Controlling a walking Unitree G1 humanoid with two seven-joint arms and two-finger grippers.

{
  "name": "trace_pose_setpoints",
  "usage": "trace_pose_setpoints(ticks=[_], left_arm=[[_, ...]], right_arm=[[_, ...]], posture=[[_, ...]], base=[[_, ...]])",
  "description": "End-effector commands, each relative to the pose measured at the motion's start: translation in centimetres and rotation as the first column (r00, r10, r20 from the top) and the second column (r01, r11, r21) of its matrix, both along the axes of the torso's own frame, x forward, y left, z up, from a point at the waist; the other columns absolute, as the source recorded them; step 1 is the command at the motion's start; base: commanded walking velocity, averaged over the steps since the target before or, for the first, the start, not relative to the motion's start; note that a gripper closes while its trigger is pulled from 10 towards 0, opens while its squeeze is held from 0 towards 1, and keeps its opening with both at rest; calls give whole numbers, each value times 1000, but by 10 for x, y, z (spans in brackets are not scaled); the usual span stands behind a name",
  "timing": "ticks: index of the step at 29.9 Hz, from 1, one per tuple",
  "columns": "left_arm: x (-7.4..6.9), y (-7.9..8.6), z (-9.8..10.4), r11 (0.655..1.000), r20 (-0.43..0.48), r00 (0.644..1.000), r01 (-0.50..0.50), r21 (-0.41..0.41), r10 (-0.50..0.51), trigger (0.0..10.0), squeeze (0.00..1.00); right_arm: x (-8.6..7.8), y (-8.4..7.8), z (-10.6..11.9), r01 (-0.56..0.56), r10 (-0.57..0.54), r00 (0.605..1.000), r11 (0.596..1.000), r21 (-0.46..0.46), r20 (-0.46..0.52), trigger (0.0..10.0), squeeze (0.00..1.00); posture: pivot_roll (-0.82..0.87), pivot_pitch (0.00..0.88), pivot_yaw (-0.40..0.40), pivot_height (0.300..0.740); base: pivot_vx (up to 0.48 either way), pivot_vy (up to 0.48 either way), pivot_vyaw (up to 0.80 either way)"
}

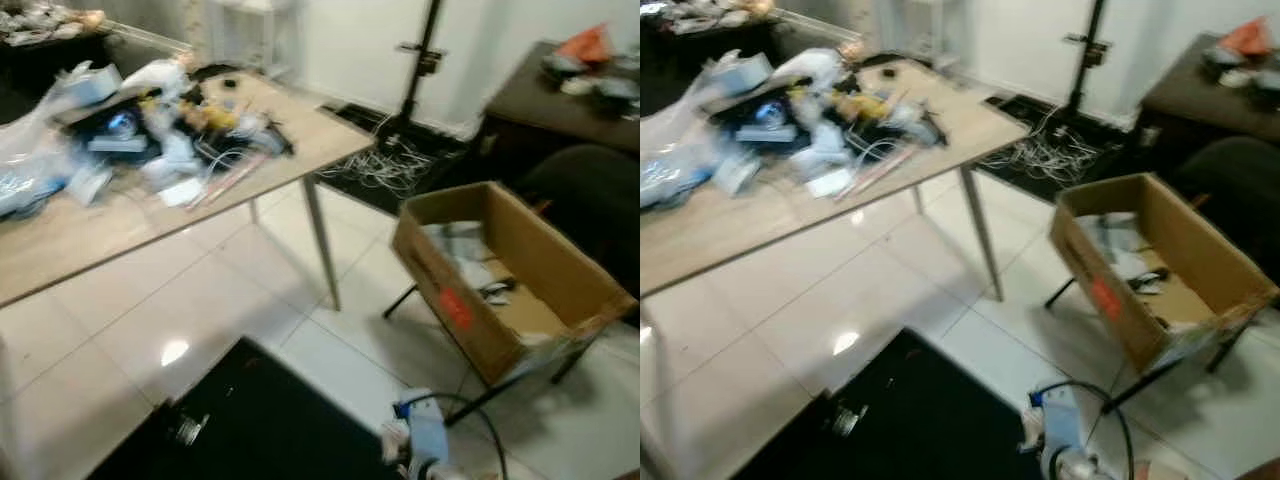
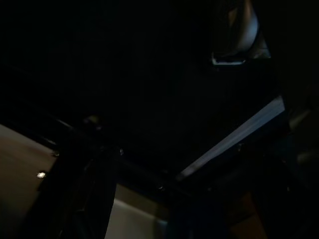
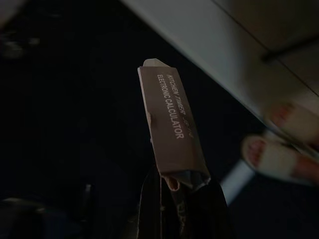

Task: Picking trash to rubbish bin

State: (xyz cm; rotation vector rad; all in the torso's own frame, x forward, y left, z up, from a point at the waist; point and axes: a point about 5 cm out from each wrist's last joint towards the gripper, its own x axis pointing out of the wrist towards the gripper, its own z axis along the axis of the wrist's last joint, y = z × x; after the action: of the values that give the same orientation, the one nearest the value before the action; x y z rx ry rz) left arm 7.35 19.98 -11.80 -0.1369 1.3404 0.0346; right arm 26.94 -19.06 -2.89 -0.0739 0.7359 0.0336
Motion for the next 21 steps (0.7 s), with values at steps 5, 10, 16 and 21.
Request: trace_pose_setpoints(ticks=[5, 10, 16, 21], left_arm=[[70, -3, 20, 1000, 292, 956, -11, -28, 19, 10000, 0], [68, -4, 19, 1000, 287, 958, -2, -30, 11, 10000, 0], [67, -6, 19, 999, 287, 958, 11, -44, 2, 10000, 0], [67, -8, 18, 999, 287, 958, 16, -48, -2, 10000, 0]], right_arm=[[-22, -5, -17, 17, -18, 996, 1000, -17, -89, 10000, 0], [-28, -8, -20, 21, -23, 994, 999, -25, -106, 10000, 0], [-30, -9, -21, 22, -25, 993, 999, -28, -112, 10000, 0], [-30, -9, -21, 22, -25, 993, 999, -30, -114, 10000, 0]], posture=[[-66, 108, 25, 740], [-69, 109, 24, 740], [-72, 109, 25, 740], [-73, 111, 23, 740]], base=[[0, 0, 0], [0, 0, 0], [44, 0, 0], [290, 0, 0]])
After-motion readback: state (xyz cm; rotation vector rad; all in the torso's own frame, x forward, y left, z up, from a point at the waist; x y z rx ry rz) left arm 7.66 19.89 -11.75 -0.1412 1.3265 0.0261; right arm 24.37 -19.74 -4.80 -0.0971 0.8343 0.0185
